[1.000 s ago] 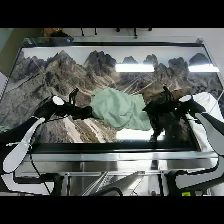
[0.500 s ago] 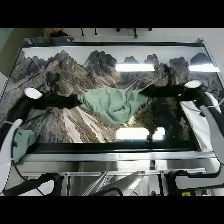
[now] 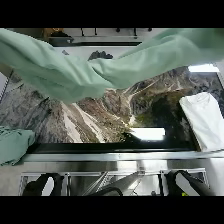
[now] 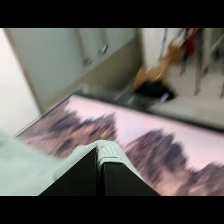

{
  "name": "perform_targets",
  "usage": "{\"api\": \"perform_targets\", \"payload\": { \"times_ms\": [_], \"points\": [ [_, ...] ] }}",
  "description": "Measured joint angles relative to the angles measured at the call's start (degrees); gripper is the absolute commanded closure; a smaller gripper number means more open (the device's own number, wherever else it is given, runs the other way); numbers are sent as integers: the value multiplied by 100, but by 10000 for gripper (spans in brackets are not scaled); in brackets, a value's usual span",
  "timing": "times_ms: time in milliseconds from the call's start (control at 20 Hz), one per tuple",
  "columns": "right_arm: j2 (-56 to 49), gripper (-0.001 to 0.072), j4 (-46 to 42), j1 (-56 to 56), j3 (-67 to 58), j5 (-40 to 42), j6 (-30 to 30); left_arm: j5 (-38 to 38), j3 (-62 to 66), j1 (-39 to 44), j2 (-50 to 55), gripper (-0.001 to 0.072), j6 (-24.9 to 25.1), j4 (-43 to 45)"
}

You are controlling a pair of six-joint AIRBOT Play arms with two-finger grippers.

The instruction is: Fold the shirts.

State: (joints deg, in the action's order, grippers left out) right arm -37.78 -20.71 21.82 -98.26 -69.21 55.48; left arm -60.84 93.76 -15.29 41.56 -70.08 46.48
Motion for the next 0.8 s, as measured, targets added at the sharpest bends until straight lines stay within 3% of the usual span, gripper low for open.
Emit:
{"api": "perform_targets", "payload": {
  "times_ms": [200,400,600,800],
  "points": [
    [498,688,-195,411,-138,85,155,57,103,-765,-627,697,125,380],
    [170,687,109,636,621,-472,413,61,-1088,-918,-702,697,326,-33],
    [-490,687,321,221,2380,-660,402,247,-2730,-181,-22,697,796,-459],
    [-1473,687,136,-232,4166,271,90,1351,-3864,758,1405,691,1290,-619]
  ]
}}
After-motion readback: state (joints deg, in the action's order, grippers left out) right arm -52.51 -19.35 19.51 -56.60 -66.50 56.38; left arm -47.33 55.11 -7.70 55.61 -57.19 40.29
